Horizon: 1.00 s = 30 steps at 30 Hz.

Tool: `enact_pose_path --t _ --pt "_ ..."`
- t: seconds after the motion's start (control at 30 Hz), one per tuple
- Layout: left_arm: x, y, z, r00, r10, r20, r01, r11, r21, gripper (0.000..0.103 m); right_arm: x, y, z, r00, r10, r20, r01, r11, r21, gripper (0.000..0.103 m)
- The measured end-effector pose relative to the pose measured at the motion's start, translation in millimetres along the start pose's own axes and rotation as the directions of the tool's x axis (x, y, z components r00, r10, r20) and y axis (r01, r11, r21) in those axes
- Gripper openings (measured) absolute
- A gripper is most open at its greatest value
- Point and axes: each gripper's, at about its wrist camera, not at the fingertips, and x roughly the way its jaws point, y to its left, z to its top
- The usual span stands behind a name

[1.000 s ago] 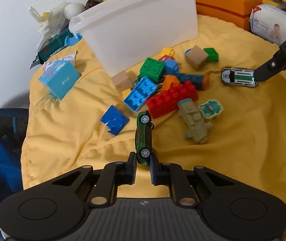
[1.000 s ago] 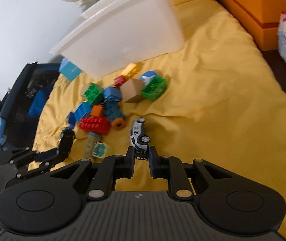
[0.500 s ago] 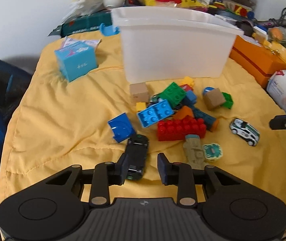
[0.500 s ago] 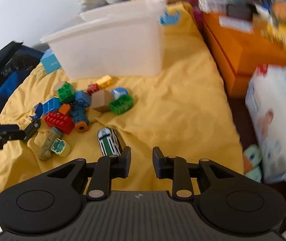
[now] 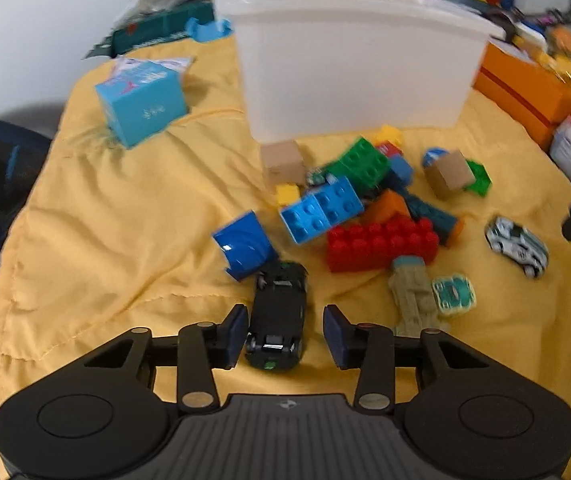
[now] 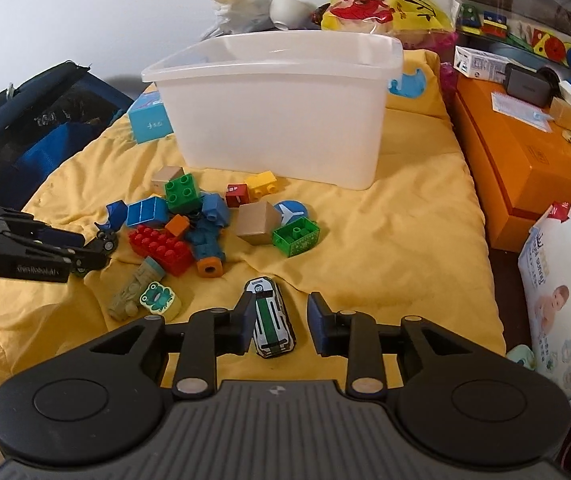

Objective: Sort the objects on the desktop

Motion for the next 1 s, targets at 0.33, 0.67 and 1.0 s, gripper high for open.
enact_pose_path --t 0.33,0.67,1.0 --pt "-11 -32 -16 0.987 0.138 0.085 -0.157 0.945 0.286 0.045 5 6 -1 0.999 0.024 -0.021 -0.024 1.000 -0.007 0.036" --pt "1 -24 -12 0.992 0.116 0.049 -0.125 0.962 0.242 0.028 8 5 -4 0.999 0.015 -0.043 -0.014 1.000 0.007 0.037" --pt "-8 26 -23 0.933 -0.359 -0.002 0.340 0.885 -0.317 0.021 14 8 -5 0.997 0.039 -0.060 -0.039 0.999 -0.004 0.037"
